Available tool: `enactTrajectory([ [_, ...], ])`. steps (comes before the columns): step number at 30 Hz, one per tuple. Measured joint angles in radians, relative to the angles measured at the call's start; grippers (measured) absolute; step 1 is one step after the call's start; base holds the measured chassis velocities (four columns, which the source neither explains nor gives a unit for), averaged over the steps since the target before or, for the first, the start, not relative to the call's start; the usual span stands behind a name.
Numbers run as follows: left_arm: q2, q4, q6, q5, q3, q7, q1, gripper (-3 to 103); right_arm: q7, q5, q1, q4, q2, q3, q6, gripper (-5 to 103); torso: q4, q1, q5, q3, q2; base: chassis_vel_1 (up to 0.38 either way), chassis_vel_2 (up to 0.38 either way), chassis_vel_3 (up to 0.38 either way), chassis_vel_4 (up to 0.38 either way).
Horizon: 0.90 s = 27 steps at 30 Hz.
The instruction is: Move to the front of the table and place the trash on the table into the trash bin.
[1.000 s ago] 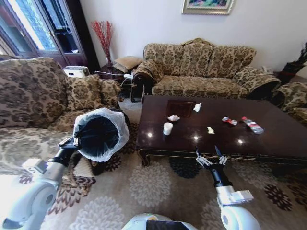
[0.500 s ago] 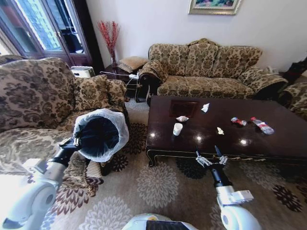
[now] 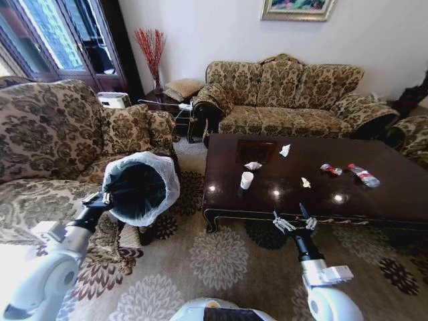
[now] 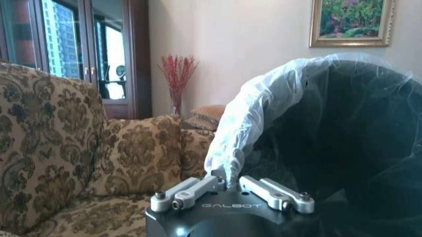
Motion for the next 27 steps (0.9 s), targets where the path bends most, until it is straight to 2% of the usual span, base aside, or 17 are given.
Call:
enactTrajectory([
  [27, 0.000, 0.000, 0.000, 0.000, 0.000, 0.000, 0.000, 0, 0.000, 0.000, 0.000, 0.000, 0.000, 0.000, 0.000, 100, 0.0001, 0.000, 0.0000, 0.000, 0.000, 0.000, 0.000, 0.000, 0.000],
])
